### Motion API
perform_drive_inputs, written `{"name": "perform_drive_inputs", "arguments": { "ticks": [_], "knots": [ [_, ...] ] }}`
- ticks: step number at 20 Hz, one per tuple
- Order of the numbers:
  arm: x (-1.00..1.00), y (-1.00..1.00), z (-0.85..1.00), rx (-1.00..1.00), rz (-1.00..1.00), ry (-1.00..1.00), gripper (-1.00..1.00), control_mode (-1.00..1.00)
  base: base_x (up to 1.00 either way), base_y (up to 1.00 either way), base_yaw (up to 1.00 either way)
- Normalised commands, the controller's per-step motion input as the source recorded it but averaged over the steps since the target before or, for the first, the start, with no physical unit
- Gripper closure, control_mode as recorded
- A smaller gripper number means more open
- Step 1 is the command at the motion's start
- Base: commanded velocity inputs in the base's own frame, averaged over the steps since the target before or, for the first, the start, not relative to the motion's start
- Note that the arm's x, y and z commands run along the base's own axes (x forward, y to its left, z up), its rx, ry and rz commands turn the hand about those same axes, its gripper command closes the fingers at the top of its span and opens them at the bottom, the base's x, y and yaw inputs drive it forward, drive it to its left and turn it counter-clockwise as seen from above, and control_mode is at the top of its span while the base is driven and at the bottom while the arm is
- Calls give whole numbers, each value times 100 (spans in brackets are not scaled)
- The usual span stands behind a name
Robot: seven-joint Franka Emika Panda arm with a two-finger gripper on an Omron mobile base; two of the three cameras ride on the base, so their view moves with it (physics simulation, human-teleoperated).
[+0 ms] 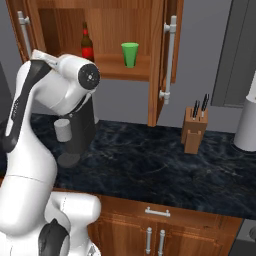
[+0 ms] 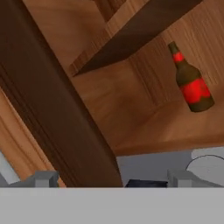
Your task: Open the cabinet directly in front. Then move the beer and the cup to the dining counter with the candle on it.
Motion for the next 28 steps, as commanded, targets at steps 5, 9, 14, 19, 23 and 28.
{"name": "perform_drive_inputs", "arguments": {
  "ticks": [5,9,14,19,23,28],
  "knots": [
    [-13,100,-21,0,26,0,-100,-100,0,0,0],
    [-27,100,-21,0,28,-3,-100,-100,0,0,0],
    [2,100,-48,7,27,0,-100,-100,0,0,0],
    [35,100,-38,10,15,0,-100,-100,0,0,0],
    [31,85,-9,3,-1,0,-100,-100,0,0,0],
    [24,45,-5,0,-6,0,-100,-100,0,0,0]
  ]
}}
